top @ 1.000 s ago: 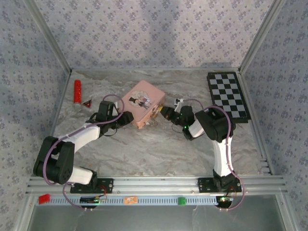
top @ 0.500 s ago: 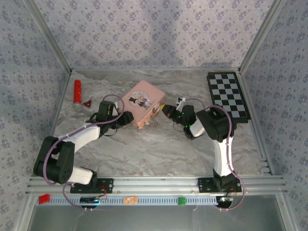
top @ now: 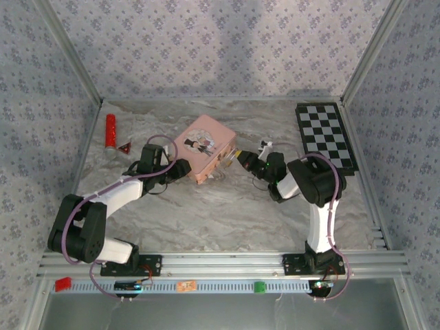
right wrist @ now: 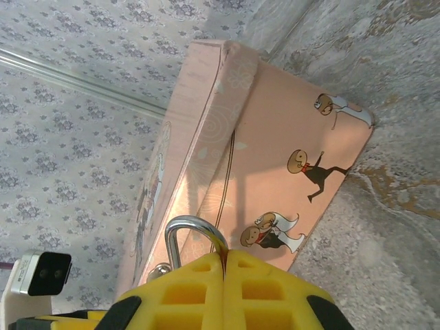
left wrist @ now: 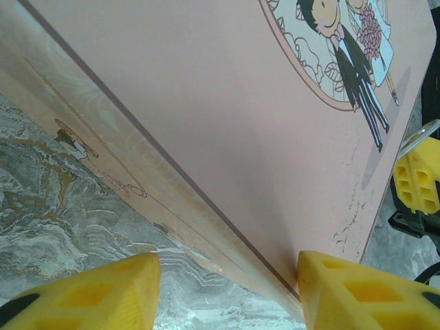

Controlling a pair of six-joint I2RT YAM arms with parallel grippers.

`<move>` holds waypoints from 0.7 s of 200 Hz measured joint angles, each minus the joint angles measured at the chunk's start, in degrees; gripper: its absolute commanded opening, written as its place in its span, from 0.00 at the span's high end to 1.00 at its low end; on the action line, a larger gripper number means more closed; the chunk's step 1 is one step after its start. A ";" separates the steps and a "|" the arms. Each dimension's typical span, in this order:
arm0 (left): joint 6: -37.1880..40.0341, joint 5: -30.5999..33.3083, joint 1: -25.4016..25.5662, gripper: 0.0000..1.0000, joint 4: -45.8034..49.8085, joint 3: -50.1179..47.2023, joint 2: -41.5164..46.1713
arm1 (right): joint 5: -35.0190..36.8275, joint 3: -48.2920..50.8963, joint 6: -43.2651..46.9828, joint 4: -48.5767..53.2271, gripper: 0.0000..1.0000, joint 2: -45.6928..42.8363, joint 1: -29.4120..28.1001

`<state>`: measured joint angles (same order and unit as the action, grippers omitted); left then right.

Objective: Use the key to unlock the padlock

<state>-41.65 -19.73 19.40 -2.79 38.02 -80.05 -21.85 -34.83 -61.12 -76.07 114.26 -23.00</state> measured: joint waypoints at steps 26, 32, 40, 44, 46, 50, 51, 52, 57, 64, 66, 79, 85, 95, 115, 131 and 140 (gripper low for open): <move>0.00 0.11 0.00 0.44 0.02 0.00 0.00 | -0.24 2.12 0.35 0.07 0.98 -2.23 1.29; 0.00 0.24 0.00 0.43 0.00 0.00 0.00 | -0.44 2.75 0.50 0.11 0.98 -2.89 1.68; 0.00 0.44 0.00 0.43 0.02 0.00 0.02 | -0.68 3.74 0.57 0.26 0.98 -3.80 2.25; 0.00 0.48 0.00 0.43 0.00 0.00 0.02 | -0.85 4.37 0.70 0.39 0.98 -4.39 2.60; 0.00 0.50 0.00 0.43 0.00 0.00 0.04 | -0.96 4.68 0.70 0.46 0.98 -4.66 2.75; 0.00 0.66 0.00 0.43 0.00 0.00 0.07 | -1.11 5.33 0.85 0.66 0.98 -5.29 3.13; 0.00 0.70 0.00 0.43 0.00 0.00 0.09 | -1.14 5.42 0.87 0.70 0.98 -5.38 3.19; 0.00 0.72 0.00 0.43 0.00 0.00 0.09 | -1.16 5.51 0.87 0.74 0.98 -5.49 3.23; 0.00 0.92 0.00 0.43 0.02 0.00 0.13 | -1.46 6.38 1.11 1.05 0.98 -6.34 3.74; 0.00 1.11 0.00 0.43 0.02 0.00 0.24 | -1.66 7.52 1.46 1.38 0.98 -7.52 4.42; 0.00 1.14 0.00 0.43 0.02 0.00 0.24 | -1.70 7.72 1.49 1.44 0.98 -7.78 4.55; 0.00 1.57 0.00 0.43 0.00 -0.13 0.48 | -2.27 9.94 2.27 2.86 0.98 -10.56 5.92; 0.00 1.86 0.00 0.43 0.00 -0.31 0.70 | -2.60 10.73 2.73 3.74 0.98 -11.89 6.49; 0.00 2.36 0.00 0.43 0.00 -0.63 1.09 | -3.15 12.00 3.45 5.44 0.98 -14.25 7.48; 0.00 3.15 -0.13 0.43 -0.02 -1.42 2.08 | -4.13 14.01 5.60 11.10 0.98 -20.57 9.42; 0.00 3.91 -0.39 0.43 0.13 -2.10 3.02 | -4.61 14.58 8.72 18.49 0.99 -27.17 10.73; -0.02 4.15 -0.66 0.43 0.13 -2.43 3.48 | -4.48 14.56 10.73 23.76 0.99 -31.45 11.26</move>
<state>-41.67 -15.57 18.74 -2.66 35.59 -76.58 -26.33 -20.27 -50.39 -52.31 82.81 -11.75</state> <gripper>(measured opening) 0.573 0.049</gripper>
